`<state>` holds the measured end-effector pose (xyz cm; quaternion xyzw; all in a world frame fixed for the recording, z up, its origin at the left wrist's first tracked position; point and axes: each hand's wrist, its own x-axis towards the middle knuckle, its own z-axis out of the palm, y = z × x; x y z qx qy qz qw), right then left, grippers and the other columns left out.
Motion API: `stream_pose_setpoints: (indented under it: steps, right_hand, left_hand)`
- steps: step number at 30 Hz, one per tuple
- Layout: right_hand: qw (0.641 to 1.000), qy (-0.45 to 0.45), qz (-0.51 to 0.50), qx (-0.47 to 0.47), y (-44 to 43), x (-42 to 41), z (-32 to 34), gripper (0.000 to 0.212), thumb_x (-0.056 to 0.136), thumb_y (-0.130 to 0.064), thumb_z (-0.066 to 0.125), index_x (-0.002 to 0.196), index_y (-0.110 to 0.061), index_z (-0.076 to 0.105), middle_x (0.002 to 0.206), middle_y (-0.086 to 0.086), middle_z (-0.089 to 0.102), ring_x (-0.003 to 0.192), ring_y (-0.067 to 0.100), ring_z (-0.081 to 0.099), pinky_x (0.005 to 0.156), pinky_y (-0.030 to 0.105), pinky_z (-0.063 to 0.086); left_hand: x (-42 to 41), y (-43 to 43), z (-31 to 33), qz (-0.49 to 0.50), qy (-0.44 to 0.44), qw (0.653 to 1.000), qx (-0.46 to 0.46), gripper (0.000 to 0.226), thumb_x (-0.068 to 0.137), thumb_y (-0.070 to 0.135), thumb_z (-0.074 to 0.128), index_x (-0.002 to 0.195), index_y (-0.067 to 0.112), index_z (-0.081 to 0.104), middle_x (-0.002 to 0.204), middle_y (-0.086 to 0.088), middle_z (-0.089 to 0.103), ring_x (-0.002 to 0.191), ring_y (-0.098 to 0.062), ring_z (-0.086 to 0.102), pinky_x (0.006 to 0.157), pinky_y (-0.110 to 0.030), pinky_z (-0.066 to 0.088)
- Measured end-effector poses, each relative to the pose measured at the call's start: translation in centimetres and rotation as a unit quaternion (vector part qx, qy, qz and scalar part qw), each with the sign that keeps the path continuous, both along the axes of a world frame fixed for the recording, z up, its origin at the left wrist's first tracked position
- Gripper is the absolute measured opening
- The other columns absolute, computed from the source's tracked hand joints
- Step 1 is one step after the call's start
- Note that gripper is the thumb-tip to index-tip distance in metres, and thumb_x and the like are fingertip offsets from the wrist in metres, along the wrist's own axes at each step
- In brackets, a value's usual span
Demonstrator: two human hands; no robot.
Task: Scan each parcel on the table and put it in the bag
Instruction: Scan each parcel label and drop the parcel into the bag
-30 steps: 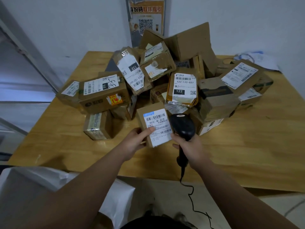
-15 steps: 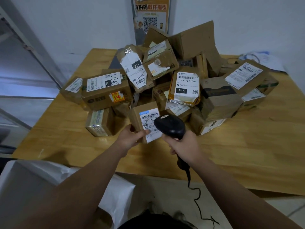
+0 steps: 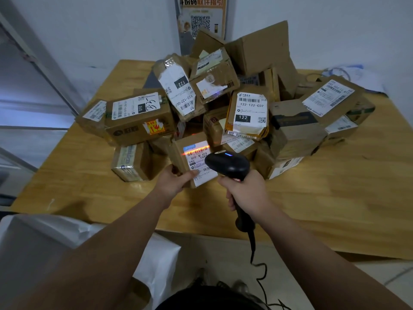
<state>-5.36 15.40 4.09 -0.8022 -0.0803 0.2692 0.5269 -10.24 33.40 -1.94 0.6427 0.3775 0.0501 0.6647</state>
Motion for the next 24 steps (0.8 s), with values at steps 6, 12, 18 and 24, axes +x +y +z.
stream_pose_setpoints:
  steps: [6, 12, 18, 24]
  right_hand:
    - [1.000, 0.007, 0.006, -0.002, -0.5, -0.4, 0.4, 0.020, 0.087, -0.022, 0.068, 0.077, -0.005, 0.065, 0.052, 0.003, 0.057, 0.045, 0.014, 0.057, 0.051, 0.028, 0.051]
    - [1.000, 0.000, 0.022, 0.010, -2.8, -1.5, 0.5, 0.018, 0.087, -0.022, 0.068, 0.081, -0.005, 0.066, 0.051, 0.002, 0.056, 0.044, 0.013, 0.056, 0.049, 0.028, 0.050]
    - [0.996, -0.014, 0.083, 0.030, -5.9, -3.7, 0.2, 0.025, 0.085, -0.021, 0.071, 0.068, -0.005, 0.063, 0.049, 0.005, 0.055, 0.041, 0.014, 0.055, 0.048, 0.028, 0.048]
    - [0.991, 0.014, 0.115, 0.063, -5.8, -7.1, -1.9, 0.021, 0.084, -0.015, 0.072, 0.065, -0.016, 0.063, 0.046, -0.004, 0.055, 0.043, 0.011, 0.054, 0.049, 0.027, 0.050]
  left_hand:
    - [0.0, -0.3, -0.4, 0.001, -0.002, 1.000, 0.010, 0.045, 0.082, 0.023, 0.075, 0.120, 0.017, 0.053, 0.101, 0.006, 0.059, 0.080, -0.003, 0.058, 0.067, -0.022, 0.048]
    - [-1.2, -2.2, 0.0, 0.009, -0.017, 1.000, 0.010, 0.049, 0.081, 0.024, 0.076, 0.123, 0.015, 0.054, 0.107, 0.004, 0.063, 0.082, -0.003, 0.061, 0.062, -0.018, 0.048]
    - [-4.7, -5.9, 0.8, 0.018, -0.017, 1.000, 0.000, 0.032, 0.083, 0.026, 0.074, 0.107, 0.022, 0.054, 0.096, 0.013, 0.061, 0.083, -0.003, 0.061, 0.072, -0.027, 0.051]
    - [-12.0, -7.0, 0.4, 0.074, 0.016, 0.997, 0.008, 0.079, 0.062, 0.050, 0.083, 0.125, 0.016, 0.049, 0.116, 0.002, 0.063, 0.095, -0.016, 0.067, 0.073, -0.034, 0.059]
